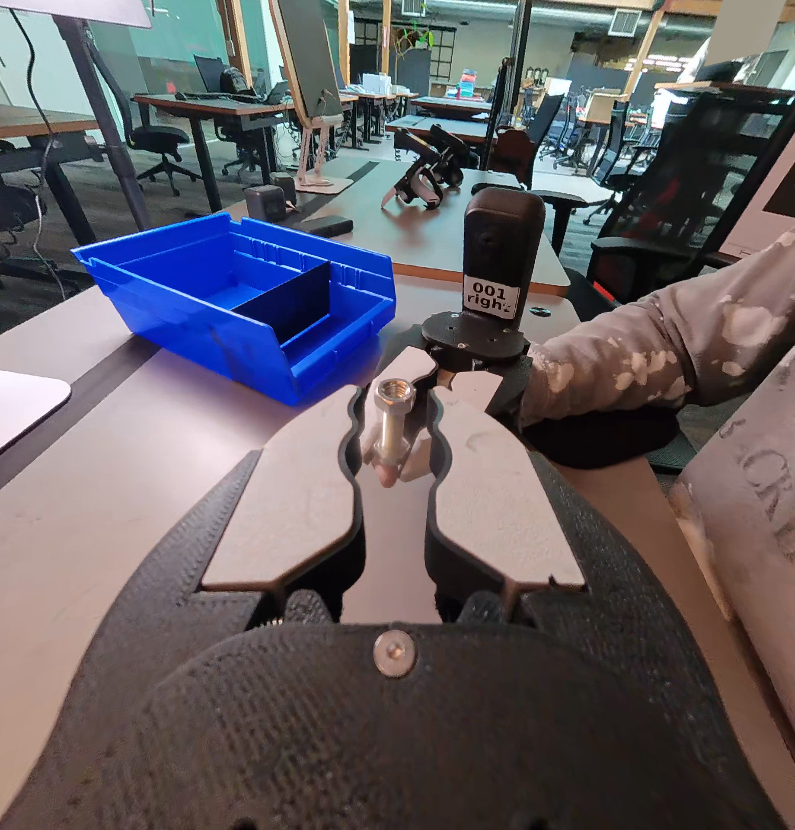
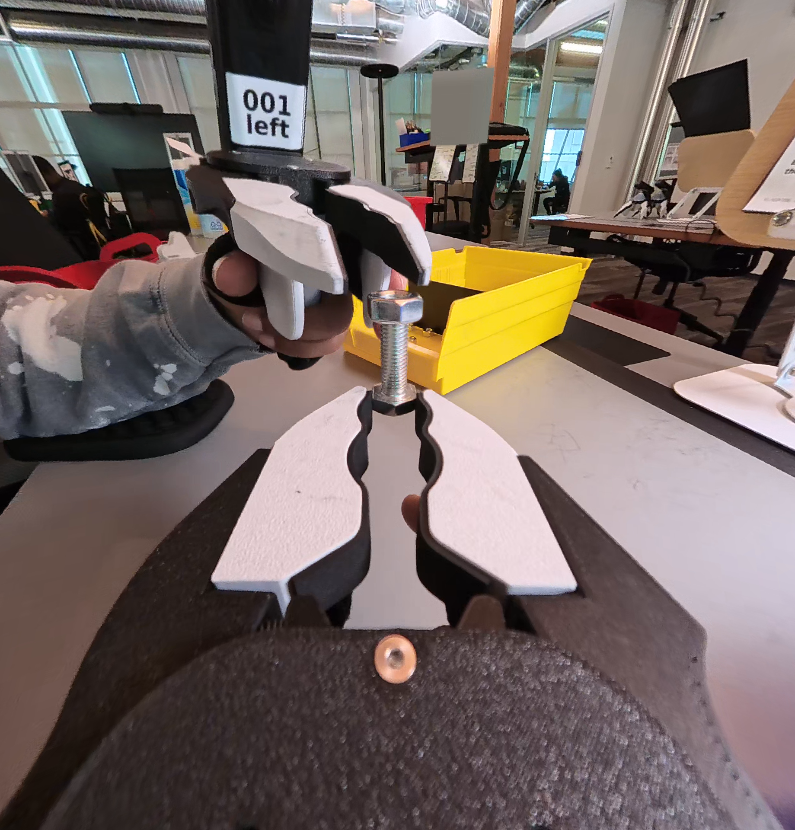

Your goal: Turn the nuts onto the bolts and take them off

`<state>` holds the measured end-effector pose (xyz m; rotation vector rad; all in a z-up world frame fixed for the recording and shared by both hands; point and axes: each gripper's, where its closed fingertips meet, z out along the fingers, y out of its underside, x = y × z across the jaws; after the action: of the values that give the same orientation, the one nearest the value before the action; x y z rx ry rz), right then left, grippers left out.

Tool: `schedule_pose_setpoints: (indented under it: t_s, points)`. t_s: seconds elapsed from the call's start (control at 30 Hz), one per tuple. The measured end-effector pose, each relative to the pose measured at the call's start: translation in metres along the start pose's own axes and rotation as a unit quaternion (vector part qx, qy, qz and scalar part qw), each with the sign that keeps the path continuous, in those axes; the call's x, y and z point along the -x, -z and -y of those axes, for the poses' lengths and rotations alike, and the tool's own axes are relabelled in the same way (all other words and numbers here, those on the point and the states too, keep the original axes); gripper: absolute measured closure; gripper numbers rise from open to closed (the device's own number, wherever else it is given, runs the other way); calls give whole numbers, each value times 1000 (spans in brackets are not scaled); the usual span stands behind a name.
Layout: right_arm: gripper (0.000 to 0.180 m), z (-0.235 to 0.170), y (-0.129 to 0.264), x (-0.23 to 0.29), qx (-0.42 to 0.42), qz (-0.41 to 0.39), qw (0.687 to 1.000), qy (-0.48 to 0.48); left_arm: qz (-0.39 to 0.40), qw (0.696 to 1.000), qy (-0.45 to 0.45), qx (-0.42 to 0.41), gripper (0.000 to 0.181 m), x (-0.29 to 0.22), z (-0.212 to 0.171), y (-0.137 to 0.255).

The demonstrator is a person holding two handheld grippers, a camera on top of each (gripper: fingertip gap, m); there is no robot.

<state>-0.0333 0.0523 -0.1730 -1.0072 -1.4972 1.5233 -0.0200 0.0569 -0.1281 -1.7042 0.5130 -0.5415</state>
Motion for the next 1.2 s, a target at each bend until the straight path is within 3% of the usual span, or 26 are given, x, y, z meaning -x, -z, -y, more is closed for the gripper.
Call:
schedule_pose_setpoints:
  t_s: [0.6,0.63,0.7,0.73,0.83,0.9,1.07,1.2]
  points:
    - [162,0,-1,2,-10,6,1000,3,-22,1000,18,-9,153,7,-11,1]
    - [162,-2,-1,3,-5,8,1000,5,-14,999,34,-14,154,24,-20,2]
    - [162,-5,-1,5,0,21,1000,6,-40,983,176,-21,160,54,-40,9]
    - [162,-5,1,5,-2,22,1000,7,-46,978,198,-45,165,59,-36,13]
    - [162,6,8,-6,-23,8,1000,-3,70,993,87,24,163,77,-47,16]
    - [162,8,11,-16,-28,-2,1000,-13,112,988,79,72,157,90,-62,12]
    - [162,18,25,-43,-52,-52,997,-15,104,981,77,145,144,92,-98,-21]
    - [162,26,41,-66,-68,-100,993,-12,76,981,68,166,143,83,-107,-40]
